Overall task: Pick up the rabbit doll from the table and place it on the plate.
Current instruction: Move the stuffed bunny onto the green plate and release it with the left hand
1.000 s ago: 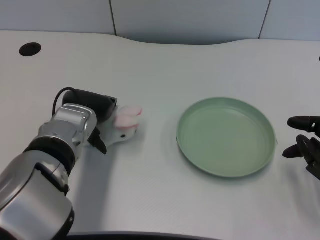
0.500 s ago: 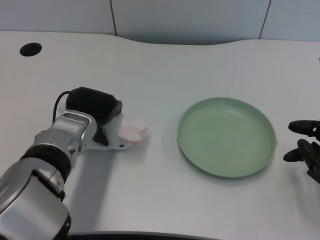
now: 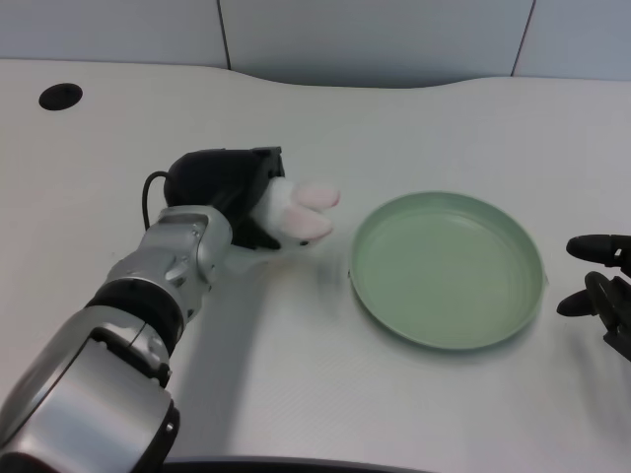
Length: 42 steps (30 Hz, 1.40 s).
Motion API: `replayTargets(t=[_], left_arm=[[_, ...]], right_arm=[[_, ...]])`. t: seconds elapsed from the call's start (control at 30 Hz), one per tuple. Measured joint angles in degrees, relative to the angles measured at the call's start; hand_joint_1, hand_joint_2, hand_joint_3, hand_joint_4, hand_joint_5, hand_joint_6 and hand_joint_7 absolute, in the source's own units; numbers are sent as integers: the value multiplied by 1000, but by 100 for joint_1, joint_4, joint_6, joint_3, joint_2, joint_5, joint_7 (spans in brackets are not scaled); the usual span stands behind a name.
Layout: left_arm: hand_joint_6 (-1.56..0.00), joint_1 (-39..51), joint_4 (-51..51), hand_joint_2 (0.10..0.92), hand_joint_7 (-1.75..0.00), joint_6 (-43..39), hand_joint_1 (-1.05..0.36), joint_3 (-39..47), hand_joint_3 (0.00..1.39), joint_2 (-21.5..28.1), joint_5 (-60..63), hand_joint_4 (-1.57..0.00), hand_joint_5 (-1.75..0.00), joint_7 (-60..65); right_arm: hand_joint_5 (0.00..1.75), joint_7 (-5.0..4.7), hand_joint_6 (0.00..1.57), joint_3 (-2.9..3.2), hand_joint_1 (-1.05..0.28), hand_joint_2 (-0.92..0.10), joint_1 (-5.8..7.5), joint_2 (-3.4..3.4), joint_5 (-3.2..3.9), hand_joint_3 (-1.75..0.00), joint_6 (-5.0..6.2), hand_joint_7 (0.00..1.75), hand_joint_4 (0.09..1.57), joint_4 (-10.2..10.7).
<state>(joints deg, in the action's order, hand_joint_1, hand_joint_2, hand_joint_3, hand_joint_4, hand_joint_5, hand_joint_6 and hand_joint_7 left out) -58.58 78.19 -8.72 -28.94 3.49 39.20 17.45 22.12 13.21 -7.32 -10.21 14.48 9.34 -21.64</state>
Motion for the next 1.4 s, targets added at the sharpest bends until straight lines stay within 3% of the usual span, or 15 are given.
replayTargets(t=[0.17,0.3,0.33,0.37,0.5,0.6,0.7,0.73,0.83,0.9,0.97,1.13,1.2,1.27,1.4], left_arm=[[-587,-257,-37,889,-1579,10,-150,57,51,-298,-63,-754,-1746,0],[-561,-283,-41,900,-1726,15,-185,57,33,-600,-103,-773,-1746,-2],[-614,-292,-40,905,-1418,25,-201,62,26,-690,-125,-716,-1731,-12],[-624,-315,-40,908,-1361,46,-204,65,22,-788,-137,-699,-1739,-24],[-668,-456,-41,904,-1369,116,-210,75,11,-1183,-209,-724,-1746,-46],[-702,-563,-41,879,-1340,152,-137,43,2,-1458,-198,-693,-1607,-143],[-808,-611,-42,843,-908,179,-116,-28,0,-1660,-178,-756,-1234,-159],[-789,-610,-42,841,-957,177,-131,-44,8,-1694,-176,-709,-1449,-168],[-750,-612,-40,840,-935,243,-139,-49,10,-1721,-179,-680,-1441,-236],[-827,-615,-40,832,-721,334,-139,-59,5,-1731,-178,-708,-1336,-300],[-851,-614,-29,820,-772,449,-175,-110,2,-1743,-158,-711,-1513,-320],[-967,-606,-25,824,-431,529,-217,-283,2,-1755,-69,-784,-1230,-318],[-996,-600,-23,820,-411,529,-221,-350,1,-1757,-8,-770,-1337,-317],[-956,-594,-16,824,-610,529,-201,-414,2,-1758,20,-729,-1497,-318],[-872,-590,-11,827,-657,504,-170,-463,2,-1759,24,-708,-1343,-318]], right_arm=[[1418,-20,354,-7,-318,-921,-8,2,-17,-501,0,982,355,-15],[1411,-20,353,-11,-314,-921,-25,3,-23,-495,2,975,361,-76],[1409,-12,352,-15,-313,-921,-31,4,-25,-497,12,973,363,-94],[1406,-2,352,-18,-311,-921,-37,4,-28,-498,31,971,363,-121],[1406,4,360,-38,-302,-921,-43,32,-39,-505,93,971,369,-157],[1417,3,367,-66,-323,-921,-44,74,-41,-492,104,971,384,-156],[1460,-25,378,-134,-346,-921,-46,107,-109,-482,124,970,417,-155],[1466,-42,384,-170,-351,-921,-50,124,-125,-479,124,969,409,-148],[1474,-83,390,-211,-347,-921,-42,132,-141,-475,123,965,400,-141],[1514,-89,401,-213,-336,-921,-42,161,-123,-469,123,967,426,-136],[1468,-125,391,-250,-311,-921,-26,200,-134,-457,111,948,381,-76],[1401,-259,381,-410,-273,-921,135,292,-188,-477,7,929,329,329],[1385,-260,380,-456,-270,-921,181,316,-192,-488,-9,929,314,418],[1386,-260,380,-468,-270,-921,213,318,-243,-520,1,940,308,466],[1409,-262,382,-498,-280,-921,258,332,-271,-525,32,969,333,493]])
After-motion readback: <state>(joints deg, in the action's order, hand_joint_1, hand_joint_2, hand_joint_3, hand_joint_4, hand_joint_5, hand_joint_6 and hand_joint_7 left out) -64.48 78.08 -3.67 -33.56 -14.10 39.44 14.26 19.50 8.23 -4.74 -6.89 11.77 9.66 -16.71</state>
